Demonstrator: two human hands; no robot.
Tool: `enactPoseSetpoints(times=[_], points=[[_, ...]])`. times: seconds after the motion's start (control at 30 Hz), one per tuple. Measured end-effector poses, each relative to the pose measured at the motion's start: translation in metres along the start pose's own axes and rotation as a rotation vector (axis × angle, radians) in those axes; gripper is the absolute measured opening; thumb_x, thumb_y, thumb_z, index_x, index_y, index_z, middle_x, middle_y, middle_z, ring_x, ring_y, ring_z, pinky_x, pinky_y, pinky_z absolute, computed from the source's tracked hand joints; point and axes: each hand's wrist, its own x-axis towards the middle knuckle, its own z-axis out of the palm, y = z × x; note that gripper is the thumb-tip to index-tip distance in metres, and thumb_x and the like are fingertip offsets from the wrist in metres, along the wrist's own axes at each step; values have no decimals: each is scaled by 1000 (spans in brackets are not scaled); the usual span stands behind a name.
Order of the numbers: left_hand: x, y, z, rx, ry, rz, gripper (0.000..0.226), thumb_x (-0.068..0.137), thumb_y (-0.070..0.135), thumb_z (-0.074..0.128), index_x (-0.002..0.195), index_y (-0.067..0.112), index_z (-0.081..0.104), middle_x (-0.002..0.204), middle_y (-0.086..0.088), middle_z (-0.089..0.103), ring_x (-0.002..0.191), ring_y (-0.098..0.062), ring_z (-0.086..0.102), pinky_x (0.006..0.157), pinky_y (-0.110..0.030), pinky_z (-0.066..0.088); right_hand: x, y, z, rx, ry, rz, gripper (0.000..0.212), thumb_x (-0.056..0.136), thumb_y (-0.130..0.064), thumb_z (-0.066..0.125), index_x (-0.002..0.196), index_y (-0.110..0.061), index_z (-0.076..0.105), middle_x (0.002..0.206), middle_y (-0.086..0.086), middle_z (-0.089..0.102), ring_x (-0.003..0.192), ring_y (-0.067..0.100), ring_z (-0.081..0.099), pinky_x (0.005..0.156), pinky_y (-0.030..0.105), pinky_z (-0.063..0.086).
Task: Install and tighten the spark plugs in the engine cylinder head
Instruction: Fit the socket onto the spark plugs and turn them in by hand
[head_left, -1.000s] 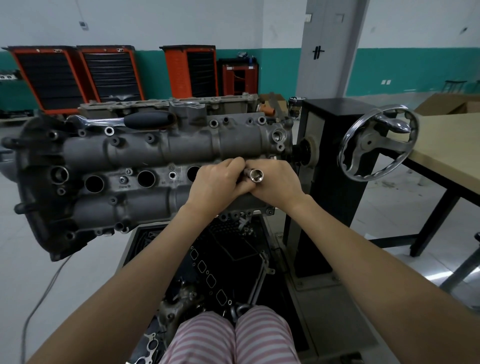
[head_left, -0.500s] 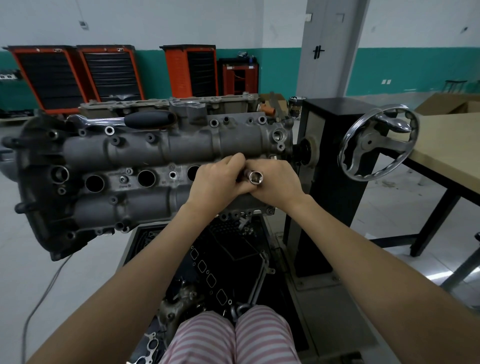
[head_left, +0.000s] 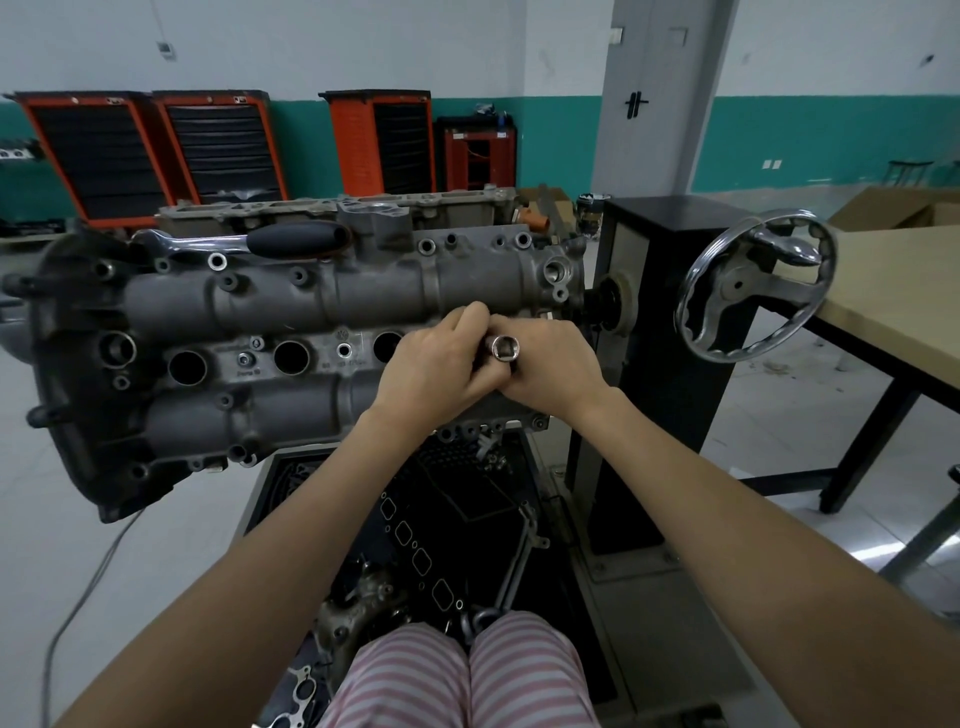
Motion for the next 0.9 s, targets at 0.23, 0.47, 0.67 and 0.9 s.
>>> enactPoseSetpoints(times=[0.23,0.47,0.67,0.9], points=[[-1,-6,3,92,98,7,41,78,39,54,50,10,45,41,-1,45,35,-17,43,45,-17,19,-1,-2,0,102,76,17,13,74,-13,60,64,-8,54,61,5,59,56,27,57,45,31,36],[-2,-8,4,44,121,45,42,78,31,58,45,8,46,40,-6,47,33,-24,45,38,-22,28,-2,-4,0,119,97,50,19,72,-11,60,58,-10,47,55,6,55,52,30,54,45,31,36],[-2,-4,1,79,92,59,33,80,27,49,57,4,48,46,-7,48,34,-27,45,42,-20,23,0,-3,-1,34,24,40,19,77,-23,59,76,-6,51,64,10,59,56,33,56,47,29,31],[-1,0,-1,71,81,31,26,76,27,46,62,5,46,52,-5,48,37,-26,43,44,-20,21,-1,-2,-2,28,26,6,13,82,-20,55,84,-8,62,71,4,64,64,26,59,49,34,40]])
